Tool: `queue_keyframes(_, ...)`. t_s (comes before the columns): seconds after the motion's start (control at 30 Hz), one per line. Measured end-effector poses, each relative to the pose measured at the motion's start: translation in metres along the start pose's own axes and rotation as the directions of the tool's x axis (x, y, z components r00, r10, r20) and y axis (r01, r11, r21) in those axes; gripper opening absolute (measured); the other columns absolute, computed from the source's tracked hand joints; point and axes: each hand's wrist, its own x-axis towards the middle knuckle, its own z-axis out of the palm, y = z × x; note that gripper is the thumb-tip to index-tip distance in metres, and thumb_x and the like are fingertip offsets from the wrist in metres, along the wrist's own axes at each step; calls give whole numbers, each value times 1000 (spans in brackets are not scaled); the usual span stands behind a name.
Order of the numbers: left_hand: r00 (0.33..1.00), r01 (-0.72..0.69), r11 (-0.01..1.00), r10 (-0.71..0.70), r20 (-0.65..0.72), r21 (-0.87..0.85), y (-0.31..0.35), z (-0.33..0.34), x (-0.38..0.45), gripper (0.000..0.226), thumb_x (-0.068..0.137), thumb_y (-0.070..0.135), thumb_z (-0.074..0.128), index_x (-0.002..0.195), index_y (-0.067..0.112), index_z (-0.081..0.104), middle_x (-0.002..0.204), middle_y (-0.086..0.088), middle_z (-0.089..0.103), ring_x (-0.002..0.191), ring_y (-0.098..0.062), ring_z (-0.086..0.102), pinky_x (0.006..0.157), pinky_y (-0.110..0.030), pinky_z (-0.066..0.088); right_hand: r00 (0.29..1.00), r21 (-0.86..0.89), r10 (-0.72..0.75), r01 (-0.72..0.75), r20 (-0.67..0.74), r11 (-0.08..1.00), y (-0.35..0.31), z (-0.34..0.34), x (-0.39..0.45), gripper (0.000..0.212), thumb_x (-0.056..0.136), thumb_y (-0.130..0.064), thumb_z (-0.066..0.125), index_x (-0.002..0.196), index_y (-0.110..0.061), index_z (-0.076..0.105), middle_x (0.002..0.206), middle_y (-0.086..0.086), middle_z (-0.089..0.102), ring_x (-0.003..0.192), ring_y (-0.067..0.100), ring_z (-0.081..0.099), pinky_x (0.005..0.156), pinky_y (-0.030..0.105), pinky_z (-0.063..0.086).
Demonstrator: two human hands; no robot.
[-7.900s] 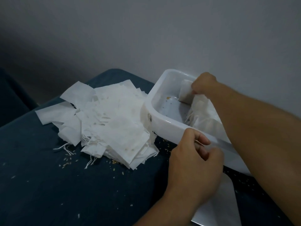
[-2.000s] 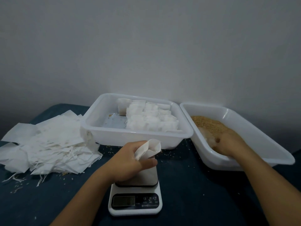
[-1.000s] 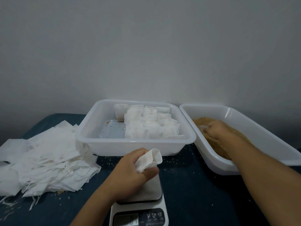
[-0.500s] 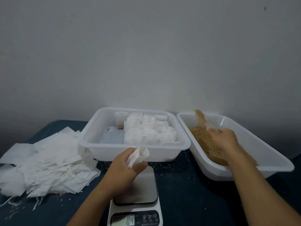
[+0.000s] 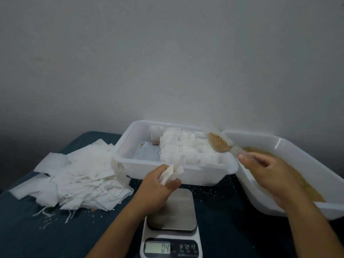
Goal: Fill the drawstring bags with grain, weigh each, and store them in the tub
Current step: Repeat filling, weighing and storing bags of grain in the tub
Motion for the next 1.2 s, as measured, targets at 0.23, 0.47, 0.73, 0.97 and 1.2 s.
queue_keyframes(0.23,997,32,999,-32,-64,7,-2,-2,1,17,88,36,77,103,36,70,97,11,74,88,-11,69,84,-38,58,960,-151,10,34,280,988,-16,-10,-14,30,70,-60,80,98,-51,81,103,-23,78,94,-8,70,90,32,52)
queue_keyframes(0.47,994,50,998,-46,-97,37,1,-2,1,14,87,34,78,98,32,69,92,5,74,85,-20,68,76,-37,57,928,-354,12,129,371,926,-25,-25,-9,61,53,-94,70,102,-58,77,98,-21,78,90,4,72,91,42,57)
queue_keyframes(0.73,995,-69,978,81,-50,199,2,2,-6,14,89,29,78,95,32,65,91,19,69,86,0,63,67,-12,46,877,-367,32,167,479,915,-53,-24,-5,27,66,-62,80,92,-53,81,92,-18,79,86,-2,71,77,22,47)
queue_keyframes(0.97,992,-120,961,126,-5,249,5,2,-7,16,90,29,78,97,31,65,95,15,69,90,3,60,69,-7,44,847,-453,44,238,530,859,-74,-23,2,29,62,-67,78,89,-56,80,87,-26,77,86,-10,68,74,16,43)
queue_keyframes(1.2,991,-131,957,128,29,259,7,3,-8,17,92,32,77,105,27,67,103,12,71,92,-3,63,79,-20,51,838,-505,67,261,542,823,-86,-24,6,27,65,-67,80,89,-56,80,91,-25,77,87,-9,68,81,24,50)
